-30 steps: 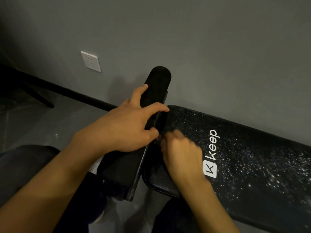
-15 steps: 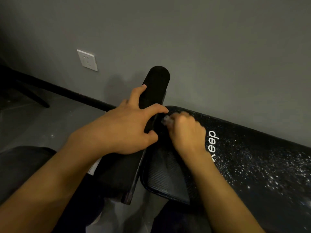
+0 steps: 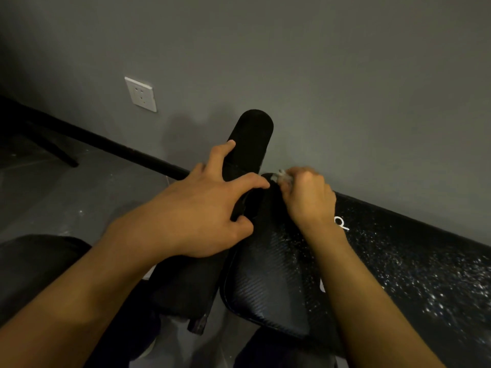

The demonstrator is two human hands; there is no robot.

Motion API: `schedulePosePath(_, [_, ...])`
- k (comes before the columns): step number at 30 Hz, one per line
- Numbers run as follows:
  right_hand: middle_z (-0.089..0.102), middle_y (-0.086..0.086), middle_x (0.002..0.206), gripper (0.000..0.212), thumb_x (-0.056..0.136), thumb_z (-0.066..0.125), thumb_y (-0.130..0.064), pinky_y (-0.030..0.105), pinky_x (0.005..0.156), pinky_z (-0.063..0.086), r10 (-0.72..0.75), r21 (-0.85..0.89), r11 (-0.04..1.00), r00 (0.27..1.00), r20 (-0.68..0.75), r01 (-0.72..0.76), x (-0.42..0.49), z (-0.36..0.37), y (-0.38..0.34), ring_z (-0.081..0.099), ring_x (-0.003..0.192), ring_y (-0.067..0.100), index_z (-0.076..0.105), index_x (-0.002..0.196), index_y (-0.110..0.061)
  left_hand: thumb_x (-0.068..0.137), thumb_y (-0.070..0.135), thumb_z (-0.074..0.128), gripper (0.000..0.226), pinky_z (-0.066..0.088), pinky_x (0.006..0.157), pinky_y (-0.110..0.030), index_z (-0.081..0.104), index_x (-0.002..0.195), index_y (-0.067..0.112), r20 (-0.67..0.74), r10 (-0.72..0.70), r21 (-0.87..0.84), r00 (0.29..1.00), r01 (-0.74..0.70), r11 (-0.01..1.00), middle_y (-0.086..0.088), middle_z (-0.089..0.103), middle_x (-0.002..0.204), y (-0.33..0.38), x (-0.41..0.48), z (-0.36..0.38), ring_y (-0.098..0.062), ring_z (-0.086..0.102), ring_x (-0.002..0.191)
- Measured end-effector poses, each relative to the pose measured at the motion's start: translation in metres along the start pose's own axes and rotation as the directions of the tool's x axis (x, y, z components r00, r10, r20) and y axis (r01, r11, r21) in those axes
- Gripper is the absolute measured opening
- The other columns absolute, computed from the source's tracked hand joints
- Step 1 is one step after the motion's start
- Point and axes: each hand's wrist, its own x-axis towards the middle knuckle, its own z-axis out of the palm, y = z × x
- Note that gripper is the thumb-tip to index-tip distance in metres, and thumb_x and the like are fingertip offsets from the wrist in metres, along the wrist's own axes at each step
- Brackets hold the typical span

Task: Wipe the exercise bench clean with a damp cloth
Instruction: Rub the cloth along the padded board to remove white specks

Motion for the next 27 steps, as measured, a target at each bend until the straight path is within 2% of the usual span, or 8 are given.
schedulePosePath(3, [0.065,0.007,0.111,0.027,0.1,0.053,-0.038,0.046,0.079,0.056,-0.111,0.074,0.992,0.99,0.083,0.105,-0.014,0.001,-0.005,0.066,0.095,0.033,0.066,0.118,-0.023,0.092,0.048,0.059,0.062,0.05,0.104,-0.046,0.021,0.136,0.069,0.005,-0.003,-0.003,1.0,0.003,1.0,0.025,-0.031,0.155,0.001,0.0,-0.001,-0.027,0.035,0.14])
schedulePosePath(5, [0.062,0.0,0.107,0.025,0.099,0.053,-0.042,0.047,0.076,0.056,-0.2,0.093,0.978,0.972,0.124,0.189,-0.043,-0.004,-0.004,0.065,0.091,0.026,0.064,0.117,-0.028,0.093,0.048,0.059,0.063,0.048,0.106,-0.046,0.021,0.137,0.069,0.007,-0.005,-0.005,1.0,0.005,1.0,0.026,-0.032,0.155,0.001,0.0,0.0,-0.028,0.027,0.146])
schedulePosePath(7, [0.061,-0.001,0.107,0.026,0.098,0.054,-0.043,0.046,0.075,0.056,-0.185,0.068,0.981,0.978,0.092,0.179,-0.048,-0.003,0.0,0.065,0.091,0.027,0.063,0.118,-0.029,0.093,0.048,0.059,0.063,0.047,0.108,-0.047,0.021,0.138,0.068,-0.001,-0.001,-0.004,1.0,0.001,1.0,0.026,-0.032,0.155,0.001,-0.001,0.0,-0.029,0.023,0.149])
schedulePosePath(11, [0.065,0.009,0.11,0.026,0.101,0.052,-0.036,0.042,0.074,0.052,-0.045,0.004,0.999,0.999,-0.004,0.045,-0.001,0.007,-0.011,0.066,0.096,0.036,0.065,0.114,-0.017,0.093,0.048,0.059,0.062,0.045,0.109,-0.05,0.021,0.138,0.068,-0.002,-0.018,-0.002,1.0,0.018,1.0,0.025,-0.03,0.156,0.004,-0.002,-0.001,-0.03,0.026,0.148])
schedulePosePath(17, [0.062,0.005,0.111,0.03,0.102,0.047,-0.042,0.048,0.077,0.054,-0.205,0.001,0.978,0.972,0.113,0.207,-0.031,-0.002,-0.016,0.065,0.094,0.033,0.062,0.117,-0.022,0.093,0.048,0.058,0.061,0.049,0.105,-0.046,0.022,0.139,0.067,-0.019,-0.003,-0.012,1.0,0.003,1.0,0.025,-0.029,0.157,0.003,-0.003,0.001,-0.03,0.024,0.149])
schedulePosePath(20, [0.062,0.004,0.112,0.029,0.101,0.049,-0.043,0.048,0.076,0.055,-0.195,-0.031,0.98,0.977,0.089,0.199,-0.037,-0.003,-0.012,0.065,0.095,0.033,0.062,0.119,-0.024,0.093,0.049,0.059,0.062,0.048,0.105,-0.046,0.022,0.14,0.066,-0.027,-0.003,-0.003,1.0,0.003,1.0,0.024,-0.029,0.157,0.003,-0.002,0.001,-0.03,0.024,0.148])
schedulePosePath(24, [0.062,0.009,0.107,0.019,0.099,0.055,-0.026,0.04,0.069,0.049,-0.126,-0.12,0.984,0.99,0.06,0.132,-0.003,0.005,-0.022,0.066,0.092,0.037,0.065,0.111,-0.016,0.093,0.048,0.059,0.061,0.048,0.105,-0.045,0.022,0.138,0.067,-0.033,-0.008,0.006,0.999,0.008,1.0,0.023,-0.027,0.158,0.004,-0.002,0.001,-0.031,0.026,0.147])
schedulePosePath(27, [0.06,0.009,0.108,0.019,0.098,0.053,-0.02,0.042,0.07,0.051,-0.182,-0.071,0.979,0.979,0.094,0.189,-0.01,0.004,-0.029,0.065,0.093,0.036,0.063,0.113,-0.014,0.093,0.048,0.058,0.06,0.047,0.107,-0.048,0.023,0.138,0.066,-0.042,-0.003,-0.008,0.999,0.003,1.0,0.024,-0.027,0.158,0.003,-0.003,0.002,-0.031,0.024,0.148])
